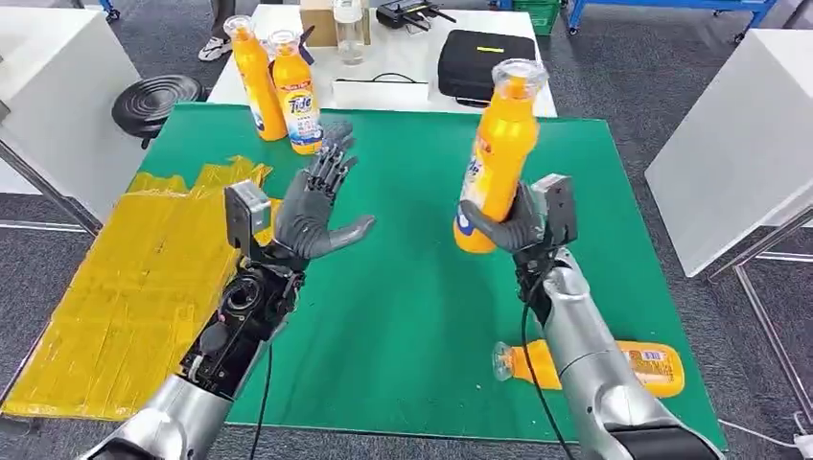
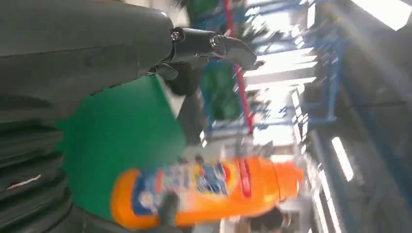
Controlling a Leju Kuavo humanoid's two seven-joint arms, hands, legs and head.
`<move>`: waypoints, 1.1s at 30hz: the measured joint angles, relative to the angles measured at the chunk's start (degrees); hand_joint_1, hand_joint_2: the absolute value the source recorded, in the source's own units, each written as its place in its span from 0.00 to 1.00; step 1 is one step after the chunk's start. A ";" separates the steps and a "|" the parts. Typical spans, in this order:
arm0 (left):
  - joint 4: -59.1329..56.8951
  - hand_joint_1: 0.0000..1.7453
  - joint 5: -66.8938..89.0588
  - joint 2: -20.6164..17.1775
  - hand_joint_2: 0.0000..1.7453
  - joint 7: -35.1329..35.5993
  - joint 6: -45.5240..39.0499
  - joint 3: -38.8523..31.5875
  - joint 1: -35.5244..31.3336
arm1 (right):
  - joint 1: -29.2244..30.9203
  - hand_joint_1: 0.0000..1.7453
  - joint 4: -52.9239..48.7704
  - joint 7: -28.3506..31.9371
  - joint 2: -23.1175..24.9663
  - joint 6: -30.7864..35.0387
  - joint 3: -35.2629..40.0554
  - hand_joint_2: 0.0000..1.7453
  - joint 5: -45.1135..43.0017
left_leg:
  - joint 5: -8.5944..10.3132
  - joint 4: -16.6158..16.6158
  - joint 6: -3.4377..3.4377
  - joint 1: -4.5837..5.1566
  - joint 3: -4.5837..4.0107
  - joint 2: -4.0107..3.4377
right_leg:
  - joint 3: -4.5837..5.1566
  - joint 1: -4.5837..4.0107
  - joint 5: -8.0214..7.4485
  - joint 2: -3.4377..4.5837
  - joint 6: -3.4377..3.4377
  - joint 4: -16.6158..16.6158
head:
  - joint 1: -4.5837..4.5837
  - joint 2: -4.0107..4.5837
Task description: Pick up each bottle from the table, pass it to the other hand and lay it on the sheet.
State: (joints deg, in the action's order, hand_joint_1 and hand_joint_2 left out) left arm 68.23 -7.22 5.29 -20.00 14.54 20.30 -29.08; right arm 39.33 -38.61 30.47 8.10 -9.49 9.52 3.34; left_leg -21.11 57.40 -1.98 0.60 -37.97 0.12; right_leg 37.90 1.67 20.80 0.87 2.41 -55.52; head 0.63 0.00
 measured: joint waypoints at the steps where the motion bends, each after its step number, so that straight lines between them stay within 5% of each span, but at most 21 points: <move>1: -0.68 0.00 -0.68 0.00 1.00 0.95 0.35 0.29 -0.41 | 0.01 1.00 1.02 0.11 0.91 0.20 1.24 1.00 0.42 | 0.00 0.00 0.00 0.00 0.00 -0.07 | 0.03 0.00 0.00 0.04 -0.01 0.00 | 0.00 0.00; 17: -5.77 0.00 -1.46 -0.07 1.00 7.98 -1.38 4.81 -5.00 | 0.72 1.00 3.72 1.47 5.67 4.44 11.79 1.00 3.28 | 0.03 0.01 0.03 -0.03 -0.05 0.05 | 0.05 -0.04 -0.03 -0.03 -0.08 0.00 | 0.00 0.00; 33: -10.42 0.00 -2.97 -0.04 1.00 5.80 -2.58 5.51 -5.55 | -1.20 1.00 -1.24 0.77 6.13 8.31 19.94 1.00 7.72 | 0.04 0.00 0.05 -0.08 -0.06 0.05 | 0.05 -0.08 -0.02 -0.03 -0.09 0.00 | -0.02 0.00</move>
State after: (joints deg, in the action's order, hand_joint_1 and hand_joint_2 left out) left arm 57.81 -10.19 5.25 -14.21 11.96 25.81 -34.63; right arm 38.14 -39.85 31.23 14.23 -1.18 29.46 11.06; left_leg -21.07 57.40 -1.93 0.52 -38.03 0.16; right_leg 37.95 1.58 20.77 0.84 2.32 -55.52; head 0.61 0.00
